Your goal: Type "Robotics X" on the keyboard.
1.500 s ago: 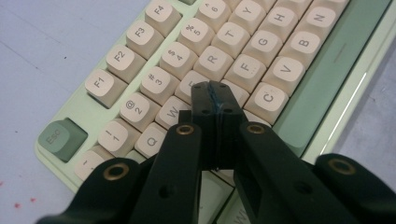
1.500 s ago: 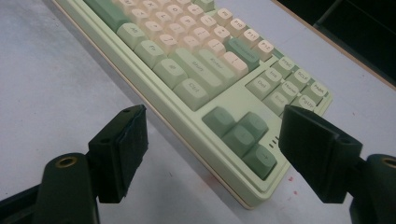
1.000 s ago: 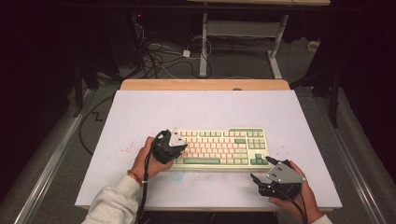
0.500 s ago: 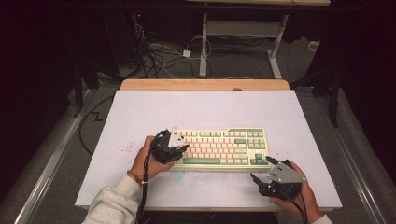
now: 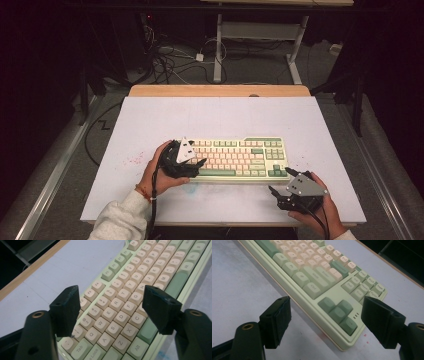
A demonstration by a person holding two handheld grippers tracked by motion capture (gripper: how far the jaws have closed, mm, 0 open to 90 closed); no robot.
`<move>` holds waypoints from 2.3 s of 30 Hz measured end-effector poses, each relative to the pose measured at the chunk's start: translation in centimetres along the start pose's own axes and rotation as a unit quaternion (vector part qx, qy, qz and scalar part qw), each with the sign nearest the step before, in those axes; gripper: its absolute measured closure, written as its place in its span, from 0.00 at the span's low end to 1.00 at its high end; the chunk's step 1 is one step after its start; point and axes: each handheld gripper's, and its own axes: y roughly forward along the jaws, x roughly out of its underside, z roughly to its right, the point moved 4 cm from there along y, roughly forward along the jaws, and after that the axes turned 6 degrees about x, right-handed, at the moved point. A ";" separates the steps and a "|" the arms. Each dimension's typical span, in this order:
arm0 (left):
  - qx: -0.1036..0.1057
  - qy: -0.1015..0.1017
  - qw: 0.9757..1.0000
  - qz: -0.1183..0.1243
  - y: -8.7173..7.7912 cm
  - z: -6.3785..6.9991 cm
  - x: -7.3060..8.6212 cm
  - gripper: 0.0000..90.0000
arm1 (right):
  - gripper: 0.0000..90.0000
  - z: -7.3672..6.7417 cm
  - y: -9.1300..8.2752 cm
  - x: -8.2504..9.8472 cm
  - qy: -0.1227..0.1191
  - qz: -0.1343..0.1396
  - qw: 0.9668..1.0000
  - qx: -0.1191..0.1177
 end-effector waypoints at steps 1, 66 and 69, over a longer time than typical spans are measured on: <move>0.001 -0.003 1.000 0.000 0.0 0.2 0.1 0.25 | 0.27 0.0 0.0 0.0 0.000 0.000 1.000 0.000; 0.063 0.020 0.997 -0.029 0.7 1.7 0.7 0.77 | 0.27 -0.1 -0.1 0.0 -0.008 -0.003 1.000 -0.002; 0.050 0.024 0.998 -0.028 0.6 1.5 0.7 0.68 | 0.27 -0.1 -0.1 0.0 -0.008 -0.003 1.000 -0.001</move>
